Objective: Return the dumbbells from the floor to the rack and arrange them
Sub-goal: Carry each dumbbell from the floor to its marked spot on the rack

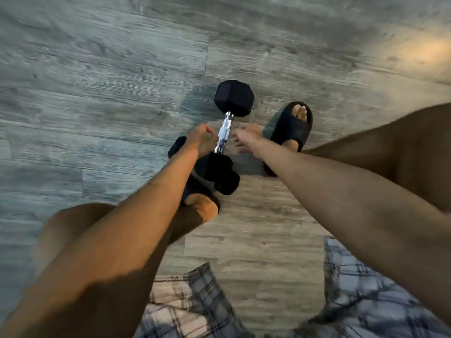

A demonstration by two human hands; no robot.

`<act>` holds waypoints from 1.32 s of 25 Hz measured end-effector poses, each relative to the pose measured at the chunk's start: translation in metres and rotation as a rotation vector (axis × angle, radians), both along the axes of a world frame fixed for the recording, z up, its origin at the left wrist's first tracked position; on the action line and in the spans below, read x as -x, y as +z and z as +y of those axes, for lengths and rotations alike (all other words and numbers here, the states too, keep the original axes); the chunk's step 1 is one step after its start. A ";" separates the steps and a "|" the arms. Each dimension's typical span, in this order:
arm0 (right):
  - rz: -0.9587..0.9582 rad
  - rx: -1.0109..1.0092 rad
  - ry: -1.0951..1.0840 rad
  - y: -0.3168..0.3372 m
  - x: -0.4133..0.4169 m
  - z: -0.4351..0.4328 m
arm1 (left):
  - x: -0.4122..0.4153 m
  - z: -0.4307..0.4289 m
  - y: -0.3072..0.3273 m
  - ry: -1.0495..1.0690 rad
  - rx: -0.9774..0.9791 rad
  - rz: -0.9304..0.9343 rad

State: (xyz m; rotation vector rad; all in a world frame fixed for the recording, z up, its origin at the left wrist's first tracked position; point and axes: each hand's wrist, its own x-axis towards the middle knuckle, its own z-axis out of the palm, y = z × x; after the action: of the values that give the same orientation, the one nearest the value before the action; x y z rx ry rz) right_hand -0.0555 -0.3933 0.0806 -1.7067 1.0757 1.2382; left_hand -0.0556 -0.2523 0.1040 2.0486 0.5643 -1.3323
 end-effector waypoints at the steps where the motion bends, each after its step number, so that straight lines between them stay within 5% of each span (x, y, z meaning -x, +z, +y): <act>1: 0.007 -0.037 -0.084 -0.025 -0.004 0.001 | 0.000 -0.003 -0.024 0.002 -0.002 0.014; 5: 0.007 -0.113 -0.310 -0.094 -0.011 0.007 | 0.002 -0.015 -0.081 -0.100 0.018 0.130; 9: 0.039 -0.191 -0.558 -0.100 -0.017 0.025 | 0.009 -0.024 -0.095 0.013 0.142 0.193; 16: -0.004 -0.103 -0.523 -0.042 -0.012 0.027 | 0.026 -0.027 -0.050 0.147 0.222 0.163; 26: -0.135 -0.139 -0.312 0.240 0.000 0.039 | 0.063 -0.020 0.219 0.409 0.241 0.049; 33: -0.146 -0.196 0.110 0.421 0.057 0.091 | 0.152 -0.002 0.399 0.923 0.258 -0.011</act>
State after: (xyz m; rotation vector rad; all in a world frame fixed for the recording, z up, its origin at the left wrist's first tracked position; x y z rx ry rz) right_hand -0.1129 -0.3019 0.5016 -1.6939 0.7577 1.2228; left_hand -0.2072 -0.2545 0.5030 1.2940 1.0909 -0.7702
